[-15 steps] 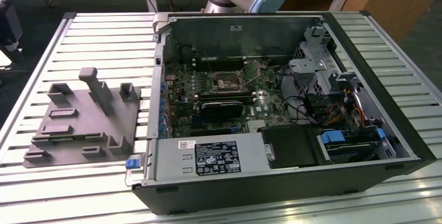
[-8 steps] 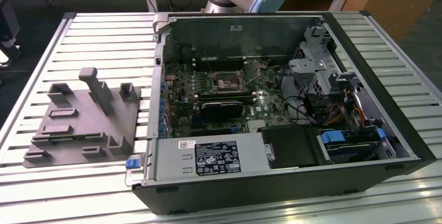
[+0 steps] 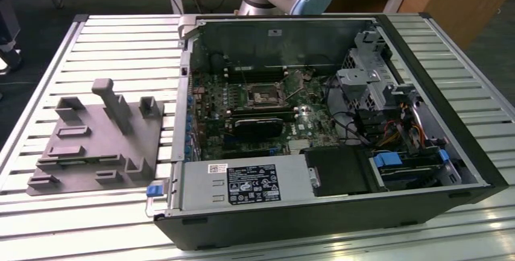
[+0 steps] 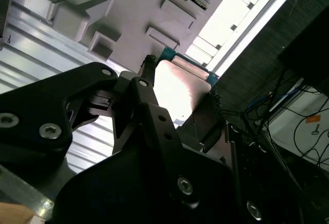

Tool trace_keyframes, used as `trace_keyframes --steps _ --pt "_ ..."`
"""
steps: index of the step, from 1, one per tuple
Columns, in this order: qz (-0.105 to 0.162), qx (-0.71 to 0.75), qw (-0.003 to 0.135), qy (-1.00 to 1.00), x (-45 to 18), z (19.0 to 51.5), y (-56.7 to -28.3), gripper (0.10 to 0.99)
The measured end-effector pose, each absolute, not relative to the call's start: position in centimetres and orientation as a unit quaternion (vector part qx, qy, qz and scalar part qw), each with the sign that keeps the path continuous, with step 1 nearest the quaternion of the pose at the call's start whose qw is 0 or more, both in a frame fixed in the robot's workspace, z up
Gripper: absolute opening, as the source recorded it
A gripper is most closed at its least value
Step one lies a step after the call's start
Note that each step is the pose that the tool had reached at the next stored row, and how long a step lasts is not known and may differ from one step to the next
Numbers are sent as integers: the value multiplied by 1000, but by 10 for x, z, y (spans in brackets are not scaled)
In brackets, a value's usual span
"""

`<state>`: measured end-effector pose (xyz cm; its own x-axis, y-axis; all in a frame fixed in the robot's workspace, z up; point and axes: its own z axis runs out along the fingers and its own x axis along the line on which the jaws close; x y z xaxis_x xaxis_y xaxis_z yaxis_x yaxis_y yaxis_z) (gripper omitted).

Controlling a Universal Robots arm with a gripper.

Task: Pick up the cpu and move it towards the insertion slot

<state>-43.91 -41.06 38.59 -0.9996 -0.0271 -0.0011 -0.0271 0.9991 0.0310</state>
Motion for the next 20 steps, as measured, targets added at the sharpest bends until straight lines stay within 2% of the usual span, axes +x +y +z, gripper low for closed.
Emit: trace_keyframes --steps 20 --pt "16 -14 0 1000 -439 415 -410 541"
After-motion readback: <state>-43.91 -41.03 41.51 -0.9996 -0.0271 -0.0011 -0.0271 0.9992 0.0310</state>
